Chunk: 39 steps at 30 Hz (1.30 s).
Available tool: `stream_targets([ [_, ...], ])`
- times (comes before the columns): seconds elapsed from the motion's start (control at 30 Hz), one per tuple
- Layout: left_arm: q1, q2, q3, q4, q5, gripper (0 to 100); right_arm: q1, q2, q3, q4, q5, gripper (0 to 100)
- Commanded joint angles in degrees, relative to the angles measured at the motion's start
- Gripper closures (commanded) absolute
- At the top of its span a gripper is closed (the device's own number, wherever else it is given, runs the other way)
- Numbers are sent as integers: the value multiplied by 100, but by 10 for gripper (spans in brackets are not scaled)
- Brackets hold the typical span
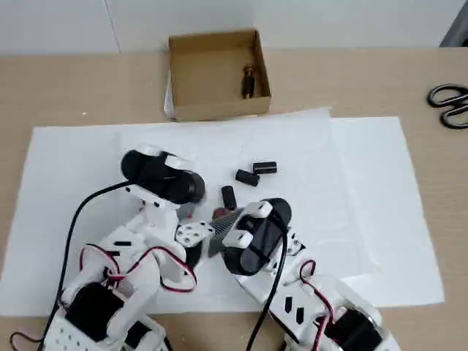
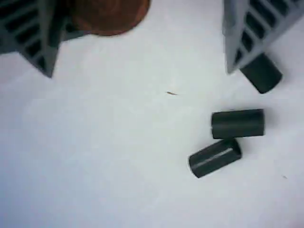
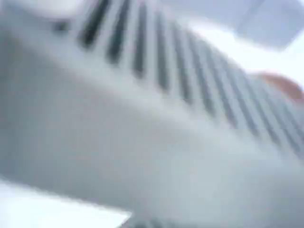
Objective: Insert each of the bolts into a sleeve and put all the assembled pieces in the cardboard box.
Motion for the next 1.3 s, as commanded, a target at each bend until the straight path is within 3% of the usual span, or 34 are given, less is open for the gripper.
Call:
stream_targets([
  [0.0,-510,44,-136,-158,-413,782,40,-57,-360,-48,70,994],
  [0.33,-563,229,-1305,-97,132,782,40,-57,-88,-92,53,994],
  [0.6,-598,1231,-2853,510,835,782,48,-57,70,-92,53,994],
  [0.67,-677,1459,-3152,484,888,782,233,-31,97,-207,53,994],
  [0.93,-2092,2936,-3969,536,1363,783,1648,462,369,-1235,-158,994],
  [1.07,-2198,3587,-4356,791,1389,783,2308,1499,62,-1815,-800,994],
  [1.27,-2233,4800,-5279,1547,1380,783,2615,3767,-1415,-1938,-1424,994],
])
